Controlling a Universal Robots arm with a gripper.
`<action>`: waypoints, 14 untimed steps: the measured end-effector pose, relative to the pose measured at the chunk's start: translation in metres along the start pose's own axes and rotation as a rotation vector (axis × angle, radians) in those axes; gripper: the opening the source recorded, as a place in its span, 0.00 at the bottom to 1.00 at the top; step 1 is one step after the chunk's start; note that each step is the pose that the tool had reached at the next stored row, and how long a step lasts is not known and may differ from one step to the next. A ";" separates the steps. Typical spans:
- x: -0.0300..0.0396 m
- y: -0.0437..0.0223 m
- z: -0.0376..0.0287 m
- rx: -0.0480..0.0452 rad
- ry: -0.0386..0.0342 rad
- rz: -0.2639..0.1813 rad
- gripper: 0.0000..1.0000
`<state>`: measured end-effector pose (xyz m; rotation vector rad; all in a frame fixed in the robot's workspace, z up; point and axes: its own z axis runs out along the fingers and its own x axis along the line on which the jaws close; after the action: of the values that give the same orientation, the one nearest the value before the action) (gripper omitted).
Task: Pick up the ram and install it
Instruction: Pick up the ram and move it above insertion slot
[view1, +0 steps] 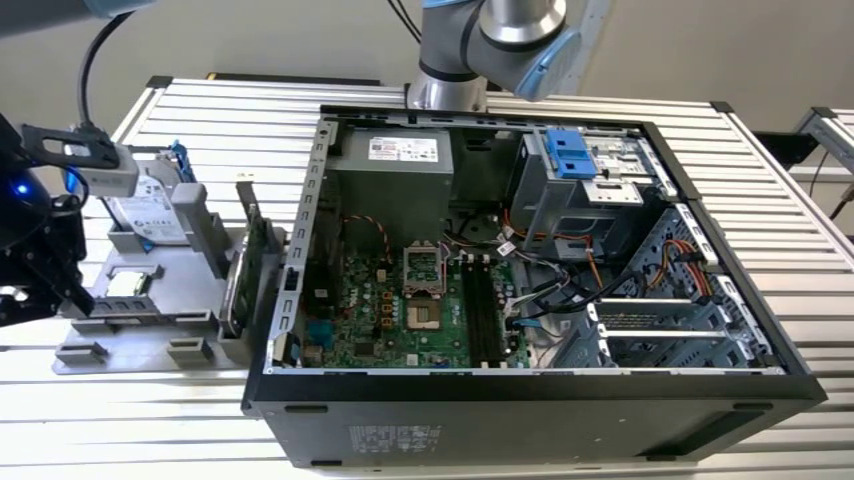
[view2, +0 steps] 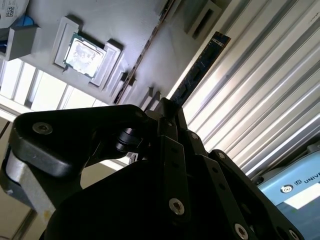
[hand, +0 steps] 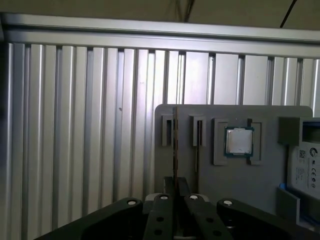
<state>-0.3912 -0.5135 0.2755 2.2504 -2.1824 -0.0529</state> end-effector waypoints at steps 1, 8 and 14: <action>0.0000 0.0000 -0.0005 0.0000 0.0000 0.000 0.00; -0.0001 0.0001 -0.0045 0.0000 0.0000 0.000 0.00; -0.0002 0.0002 -0.0079 0.0000 0.0000 0.000 0.00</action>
<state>-0.3913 -0.5135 0.2834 2.2504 -2.1824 -0.0529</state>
